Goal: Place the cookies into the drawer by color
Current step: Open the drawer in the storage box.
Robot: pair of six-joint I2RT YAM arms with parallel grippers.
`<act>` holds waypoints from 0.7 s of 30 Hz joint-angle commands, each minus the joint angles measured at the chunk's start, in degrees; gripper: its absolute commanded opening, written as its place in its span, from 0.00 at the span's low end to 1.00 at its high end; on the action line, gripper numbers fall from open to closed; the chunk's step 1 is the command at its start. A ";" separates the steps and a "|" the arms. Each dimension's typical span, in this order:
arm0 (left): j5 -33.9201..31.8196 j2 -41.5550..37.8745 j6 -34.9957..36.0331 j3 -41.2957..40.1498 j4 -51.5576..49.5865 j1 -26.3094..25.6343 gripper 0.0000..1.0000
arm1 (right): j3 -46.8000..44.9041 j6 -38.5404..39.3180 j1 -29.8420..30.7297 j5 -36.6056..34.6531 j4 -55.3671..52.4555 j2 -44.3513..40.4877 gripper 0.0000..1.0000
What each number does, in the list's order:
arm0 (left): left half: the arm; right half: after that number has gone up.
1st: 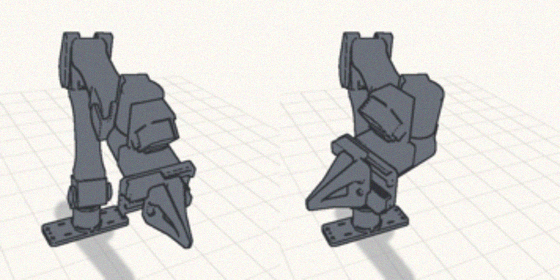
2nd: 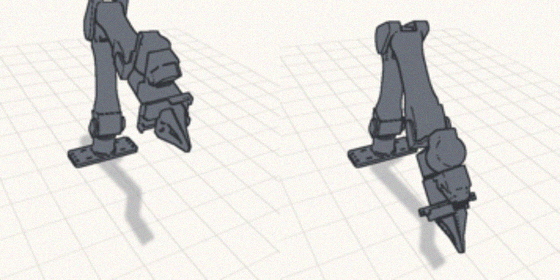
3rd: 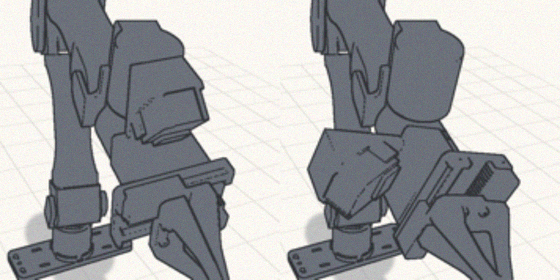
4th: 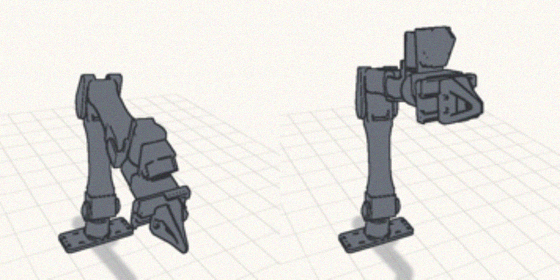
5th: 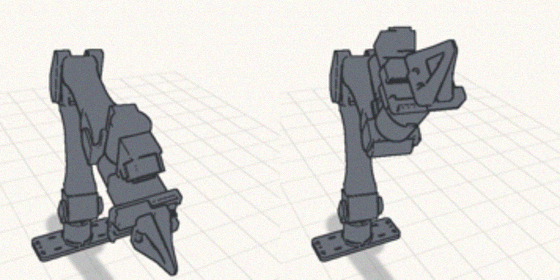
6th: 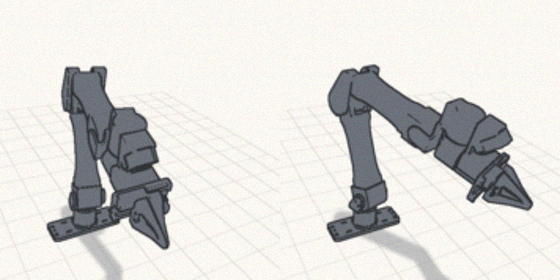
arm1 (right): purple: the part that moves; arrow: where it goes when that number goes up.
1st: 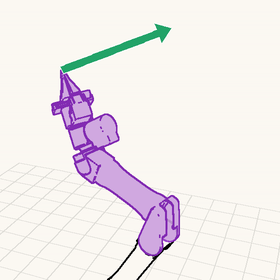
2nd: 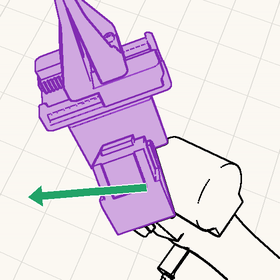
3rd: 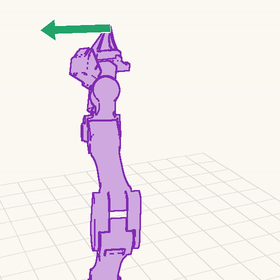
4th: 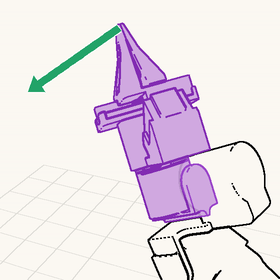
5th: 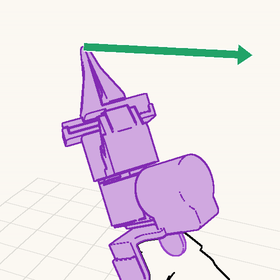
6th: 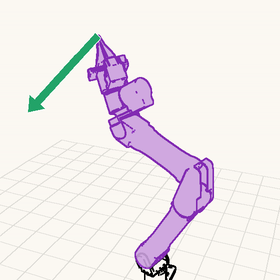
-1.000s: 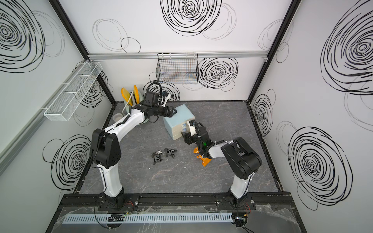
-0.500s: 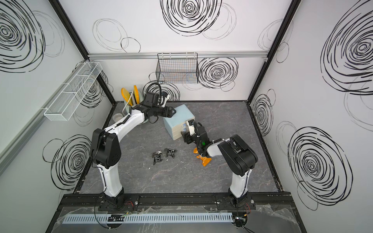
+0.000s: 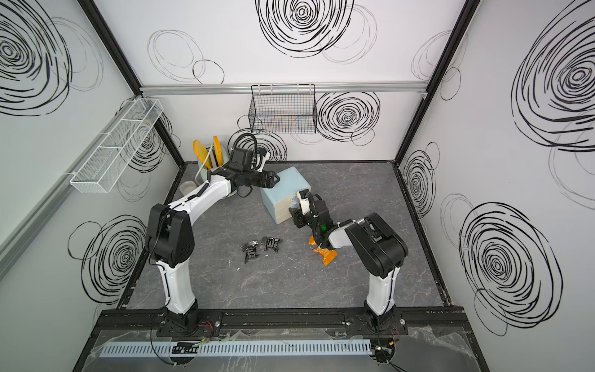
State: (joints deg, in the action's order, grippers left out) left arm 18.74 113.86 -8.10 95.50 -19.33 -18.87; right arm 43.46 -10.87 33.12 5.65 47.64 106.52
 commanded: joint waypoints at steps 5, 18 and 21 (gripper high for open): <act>1.12 1.94 -0.04 1.43 -1.14 -0.17 0.74 | 0.32 0.35 -0.23 0.24 1.59 0.45 0.41; 0.10 1.80 -0.12 1.70 -1.67 -0.11 0.74 | -3.27 0.63 -0.22 -0.38 1.07 -2.65 0.40; 0.13 1.71 -0.08 1.68 -1.76 -0.15 0.74 | -4.14 0.67 -0.24 -0.63 1.37 -3.24 0.39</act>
State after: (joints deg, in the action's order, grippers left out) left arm 18.94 114.48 -8.14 96.12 -19.57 -18.74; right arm 40.53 -10.72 33.12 5.54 48.01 105.54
